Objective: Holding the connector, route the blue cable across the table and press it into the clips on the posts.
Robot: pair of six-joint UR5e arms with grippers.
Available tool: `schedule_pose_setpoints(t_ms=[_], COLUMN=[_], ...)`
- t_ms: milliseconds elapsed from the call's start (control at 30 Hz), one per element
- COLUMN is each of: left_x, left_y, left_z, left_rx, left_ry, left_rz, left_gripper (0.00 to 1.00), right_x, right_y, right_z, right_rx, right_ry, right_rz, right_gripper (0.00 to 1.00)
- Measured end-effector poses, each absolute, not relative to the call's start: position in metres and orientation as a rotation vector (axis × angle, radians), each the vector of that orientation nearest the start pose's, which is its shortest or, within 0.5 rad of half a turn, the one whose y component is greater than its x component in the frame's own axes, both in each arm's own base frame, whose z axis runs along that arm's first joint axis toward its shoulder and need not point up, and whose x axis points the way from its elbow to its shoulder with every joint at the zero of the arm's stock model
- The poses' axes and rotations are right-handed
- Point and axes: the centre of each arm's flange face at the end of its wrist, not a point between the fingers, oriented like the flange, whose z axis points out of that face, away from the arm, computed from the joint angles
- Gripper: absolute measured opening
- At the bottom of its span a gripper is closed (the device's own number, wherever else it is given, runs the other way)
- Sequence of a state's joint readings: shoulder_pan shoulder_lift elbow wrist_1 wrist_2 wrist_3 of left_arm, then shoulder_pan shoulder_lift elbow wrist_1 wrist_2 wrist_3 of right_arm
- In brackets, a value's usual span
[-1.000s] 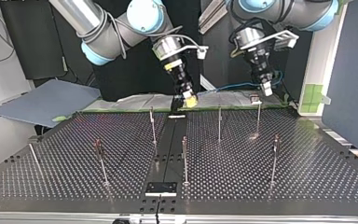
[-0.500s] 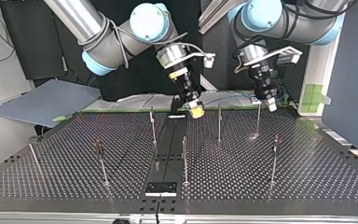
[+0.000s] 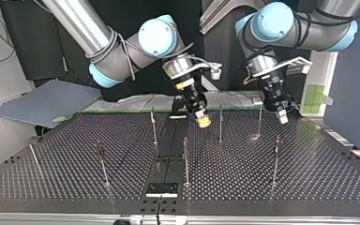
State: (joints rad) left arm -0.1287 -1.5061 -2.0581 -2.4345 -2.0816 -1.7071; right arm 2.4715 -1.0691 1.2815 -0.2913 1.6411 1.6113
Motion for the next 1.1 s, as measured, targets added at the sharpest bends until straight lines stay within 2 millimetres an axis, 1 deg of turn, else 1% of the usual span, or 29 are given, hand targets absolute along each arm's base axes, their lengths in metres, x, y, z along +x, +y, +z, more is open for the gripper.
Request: schedule_pose_setpoints(t_ms=[167, 333, 467, 633, 833, 967, 1100], left_x=[0.44, 0.444, 0.45, 0.458, 0.475, 0.485, 0.49], left_y=[-0.136, -0.133, -0.124, -0.109, -0.093, -0.086, -0.081], left_z=[0.355, 0.353, 0.354, 0.356, 0.358, 0.362, 0.366], left_rx=[-0.441, -0.443, -0.441, -0.435, -0.428, -0.428, -0.433], left_ry=[1.253, 1.253, 1.245, 1.229, 1.22, 1.209, 1.196], left_rz=[0.113, 0.118, 0.122, 0.126, 0.125, 0.117, 0.111], left_gripper=[0.0, 0.0, 0.0, 0.0, 0.0, 0.0, 0.0], right_x=[0.633, 0.643, 0.649, 0.655, 0.662, 0.667, 0.672], right_y=[-0.34, -0.349, -0.355, -0.359, -0.364, -0.367, -0.37], right_z=[0.353, 0.352, 0.36, 0.38, 0.403, 0.406, 0.395], right_rx=[1.725, 1.719, 1.699, 1.662, 1.614, 1.604, 1.617], right_ry=[-0.715, -0.712, -0.704, -0.688, -0.669, -0.663, -0.667], right_rz=[1.874, 1.881, 1.898, 1.929, 1.965, 1.975, 1.967], right_gripper=[0.0, 0.0, 0.0, 0.0, 0.0, 0.0, 0.0])
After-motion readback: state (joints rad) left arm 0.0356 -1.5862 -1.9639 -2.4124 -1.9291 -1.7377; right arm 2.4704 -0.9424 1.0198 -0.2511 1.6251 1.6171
